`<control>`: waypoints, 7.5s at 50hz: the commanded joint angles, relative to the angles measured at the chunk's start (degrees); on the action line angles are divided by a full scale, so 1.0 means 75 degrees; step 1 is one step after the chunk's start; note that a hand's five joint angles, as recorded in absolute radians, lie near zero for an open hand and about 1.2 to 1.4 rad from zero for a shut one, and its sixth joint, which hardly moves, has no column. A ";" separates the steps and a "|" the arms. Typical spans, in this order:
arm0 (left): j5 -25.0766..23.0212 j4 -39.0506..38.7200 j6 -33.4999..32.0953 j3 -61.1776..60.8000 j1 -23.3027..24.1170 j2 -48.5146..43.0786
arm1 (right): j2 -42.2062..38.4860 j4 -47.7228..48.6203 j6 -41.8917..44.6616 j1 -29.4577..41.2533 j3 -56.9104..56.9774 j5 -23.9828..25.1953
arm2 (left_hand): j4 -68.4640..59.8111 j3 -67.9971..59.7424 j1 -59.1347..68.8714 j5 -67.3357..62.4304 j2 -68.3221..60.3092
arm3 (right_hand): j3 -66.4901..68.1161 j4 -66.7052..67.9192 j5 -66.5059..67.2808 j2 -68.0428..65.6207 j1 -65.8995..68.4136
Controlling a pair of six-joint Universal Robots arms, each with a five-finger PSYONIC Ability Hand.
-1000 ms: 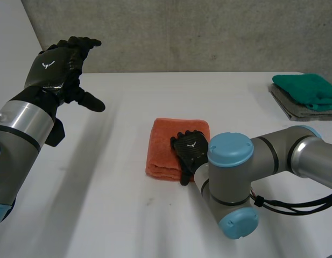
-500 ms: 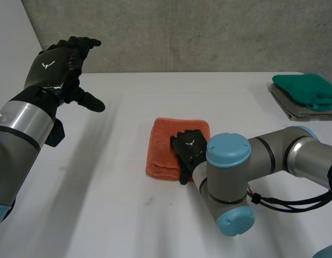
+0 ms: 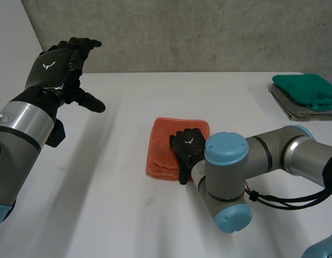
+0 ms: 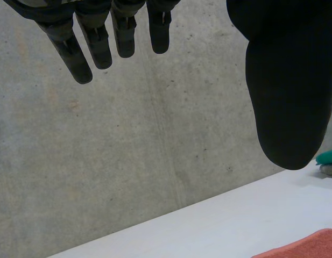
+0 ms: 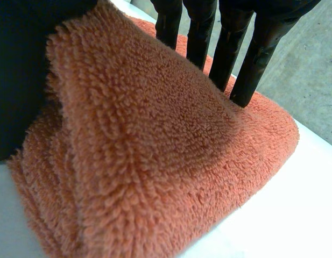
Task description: Fold the laundry.
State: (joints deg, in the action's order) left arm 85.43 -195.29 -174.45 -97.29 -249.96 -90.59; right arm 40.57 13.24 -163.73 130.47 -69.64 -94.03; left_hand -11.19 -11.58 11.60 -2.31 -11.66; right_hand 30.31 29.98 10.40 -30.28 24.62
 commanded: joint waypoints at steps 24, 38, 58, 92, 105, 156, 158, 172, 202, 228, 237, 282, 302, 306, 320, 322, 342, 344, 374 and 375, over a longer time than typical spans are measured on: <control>0.0000 0.0000 0.0034 0.0000 0.0000 0.0009 | -0.0065 0.0004 0.0151 -0.0005 0.0239 0.0022 | 0.0159 0.0211 -0.0213 0.0308 0.0222 | 0.1561 0.1605 0.2883 -0.1565 0.2320; 0.0000 0.0000 0.0046 0.0000 -0.0012 0.0009 | -0.0077 0.0098 0.0151 -0.0005 0.0274 0.0069 | 0.0159 0.0211 -0.0213 0.0308 0.0222 | 0.3536 0.3580 0.4858 -0.3540 0.4295; 0.0000 0.0012 0.0069 0.0000 -0.0012 0.0032 | 0.0298 0.0180 0.0514 -0.0099 0.0356 0.0198 | 0.0159 0.0211 -0.0213 0.0308 0.0222 | 0.6625 0.6669 0.7947 -0.6629 0.7383; 0.0000 0.0012 0.0081 -0.0012 -0.0024 0.0055 | -0.0007 0.0168 0.0526 -0.0087 0.0333 0.0198 | 0.0159 0.0211 -0.0213 0.0308 0.0222 | 0.6360 0.6404 0.7682 -0.6365 0.7119; 0.0000 0.0012 0.0081 -0.0012 -0.0035 0.0067 | 0.0731 -0.0054 0.1496 -0.0087 0.0227 0.0210 | 0.0159 0.0211 -0.0213 0.0308 0.0222 | 0.6625 0.6669 0.7947 -0.6629 0.7383; 0.0000 -0.0515 -0.0013 0.0058 -0.0117 -0.0647 | -0.1869 -0.1087 0.3795 -0.3826 0.4806 0.2671 | 0.0159 0.0211 -0.0213 0.0308 0.0222 | 0.6625 0.6669 0.7947 -0.6629 0.7383; 0.0000 -0.0551 -0.0013 0.0070 -0.0129 -0.0671 | -0.2161 -0.0550 0.3760 -0.3907 0.5671 0.2624 | 0.0159 0.0211 -0.0213 0.0308 0.0222 | 0.6625 0.6669 0.7947 -0.6629 0.7383; 0.0000 -0.0563 -0.0013 0.0070 -0.0281 -0.0659 | -0.3147 0.2488 0.2718 -0.5395 0.8079 0.2811 | 0.0159 0.0211 -0.0213 0.0308 0.0222 | 0.6625 0.6669 0.7947 -0.6629 0.7383; 0.0000 -0.0586 -0.0013 0.0047 -0.0293 -0.0765 | -0.4155 0.1891 0.2330 -0.6943 0.7657 0.4452 | 0.0159 0.0211 -0.0213 0.0308 0.0222 | 0.6625 0.6669 0.7947 -0.6629 0.7383; 0.0000 -0.0668 -0.0001 0.0012 -0.0281 -0.0765 | -0.4424 0.4246 -0.0213 -0.7059 0.7458 0.6115 | 0.0159 0.0211 -0.0213 0.0308 0.0222 | 0.6625 0.6669 0.7947 -0.6629 0.7383; 0.0000 -0.0668 -0.0013 0.0012 -0.0281 -0.0777 | -0.4577 0.4223 -0.0248 -0.7435 0.7258 0.6409 | 0.0159 0.0211 -0.0213 0.0308 0.0222 | 0.6625 0.6669 0.7947 -0.6629 0.7383; 0.0000 -0.0656 -0.0001 0.0012 -0.0281 -0.0741 | -0.2538 -0.0054 -0.0096 -0.7693 0.6051 0.5999 | 0.0159 0.0211 -0.0213 0.0308 0.0222 | -0.2709 -0.2665 -0.1387 0.2704 -0.1950; 0.0000 -0.0668 -0.0001 0.0012 -0.0281 -0.0741 | -0.3381 0.0402 0.2330 -0.7740 0.6731 0.4874 | 0.0159 0.0211 -0.0213 0.0308 0.0222 | 0.0800 0.0844 0.2122 -0.0805 0.1559; 0.0000 -0.0668 -0.0001 0.0011 -0.0281 -0.0741 | -0.3452 0.0601 0.2330 -0.7716 0.6790 0.4874 | 0.0159 0.0211 -0.0213 0.0308 0.0222 | 0.1429 0.1473 0.2751 -0.1433 0.2188; 0.0000 -0.0668 -0.0001 0.0012 -0.0281 -0.0742 | -0.3510 0.1012 0.2365 -0.7658 0.6766 0.4733 | 0.0159 0.0211 -0.0213 0.0308 0.0222 | 0.1452 0.1496 0.2774 -0.1456 0.2211; 0.0000 -0.0668 -0.0001 0.0012 -0.0281 -0.0742 | -0.3569 0.1024 0.2389 -0.7658 0.6754 0.4745 | 0.0159 0.0211 -0.0213 0.0308 0.0222 | 0.1452 0.1496 0.2774 -0.1456 0.2211; 0.0000 -0.0656 0.0057 0.0012 -0.0317 -0.0671 | -0.1882 -0.0464 0.2739 -0.7786 0.5571 0.4032 | 0.0159 0.0211 -0.0213 0.0308 0.0222 | -0.2709 -0.2665 -0.1387 0.2704 -0.1950; 0.0000 -0.0645 0.0069 0.0012 -0.0317 -0.0659 | -0.1707 -0.0476 0.3113 -0.7810 0.5571 0.3530 | 0.0159 0.0211 -0.0213 0.0308 0.0222 | -0.2709 -0.2665 -0.1387 0.2704 -0.1950; 0.0024 -0.0551 0.0022 0.0000 -0.0328 -0.0226 | 0.3169 -0.0113 -0.1209 -0.2281 -0.0076 0.0714 | 0.0159 0.0211 -0.0213 0.0308 0.0222 | -0.2709 -0.2665 -0.1387 0.2704 -0.1950; 0.0012 -0.0551 0.0022 0.0011 -0.0328 -0.0226 | 0.3181 -0.0101 -0.1197 -0.2093 -0.0252 0.0702 | 0.0159 0.0211 -0.0213 0.0308 0.0222 | -0.2709 -0.2665 -0.1387 0.2704 -0.1950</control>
State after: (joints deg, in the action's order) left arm 85.55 -199.45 -174.06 -97.30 -252.37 -92.57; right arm 61.61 11.72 -169.68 104.57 -60.45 -87.96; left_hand -11.19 -11.58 11.60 -2.30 -11.66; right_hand 12.16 13.26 3.93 -12.40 11.36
